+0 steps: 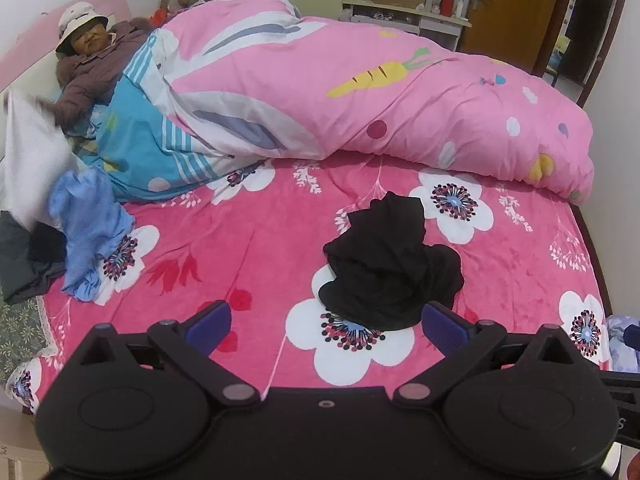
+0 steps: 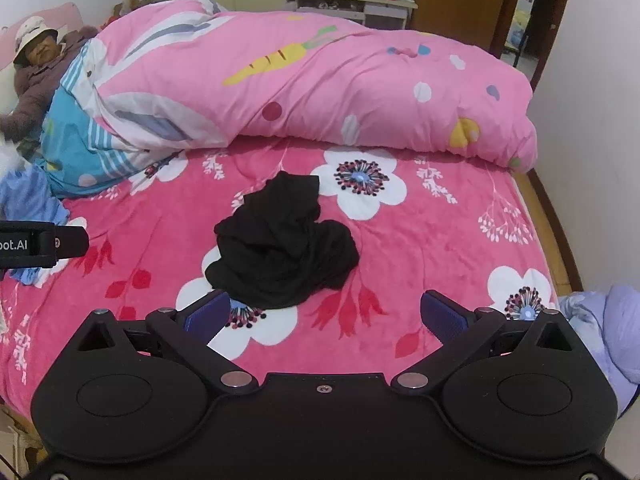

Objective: Fold clothes
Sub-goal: 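Move both tools over the bed toward the crumpled black garment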

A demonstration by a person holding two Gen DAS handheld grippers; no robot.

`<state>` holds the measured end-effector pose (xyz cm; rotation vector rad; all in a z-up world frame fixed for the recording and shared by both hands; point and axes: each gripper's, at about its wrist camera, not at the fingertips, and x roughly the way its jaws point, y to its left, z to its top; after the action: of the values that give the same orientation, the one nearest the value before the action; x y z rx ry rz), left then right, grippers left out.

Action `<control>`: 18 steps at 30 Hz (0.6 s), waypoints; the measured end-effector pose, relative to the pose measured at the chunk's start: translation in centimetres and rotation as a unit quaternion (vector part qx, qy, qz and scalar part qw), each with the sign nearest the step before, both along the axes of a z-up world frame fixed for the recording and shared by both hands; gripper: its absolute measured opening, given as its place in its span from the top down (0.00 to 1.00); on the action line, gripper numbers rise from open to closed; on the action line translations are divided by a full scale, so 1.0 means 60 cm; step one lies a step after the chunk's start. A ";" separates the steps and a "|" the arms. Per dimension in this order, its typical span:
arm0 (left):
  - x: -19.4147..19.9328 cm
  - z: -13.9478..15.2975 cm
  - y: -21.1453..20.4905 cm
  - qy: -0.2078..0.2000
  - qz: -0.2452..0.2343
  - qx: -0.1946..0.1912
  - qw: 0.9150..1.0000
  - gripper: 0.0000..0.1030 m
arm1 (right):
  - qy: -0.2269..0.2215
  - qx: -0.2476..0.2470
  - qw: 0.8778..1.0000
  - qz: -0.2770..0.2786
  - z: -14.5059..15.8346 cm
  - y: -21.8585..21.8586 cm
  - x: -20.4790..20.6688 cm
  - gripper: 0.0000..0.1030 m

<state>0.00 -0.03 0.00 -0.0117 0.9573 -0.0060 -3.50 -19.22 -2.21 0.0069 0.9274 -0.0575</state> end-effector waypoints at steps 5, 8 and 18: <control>-0.004 0.000 -0.015 -0.001 -0.001 0.002 1.000 0.01 | 0.000 -0.002 1.000 0.000 -0.002 -0.002 0.001 0.00; -0.009 0.004 -0.006 -0.001 -0.003 0.002 1.000 0.01 | 0.000 -0.003 1.000 0.000 -0.002 -0.003 0.002 0.00; -0.005 0.002 0.004 0.003 -0.002 0.004 1.000 0.01 | 0.002 -0.007 1.000 0.003 -0.005 0.003 0.004 0.00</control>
<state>-0.30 0.24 0.14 -0.0021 0.9635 -0.0062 -3.28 -19.02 -2.49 -0.0091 0.9302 -0.0594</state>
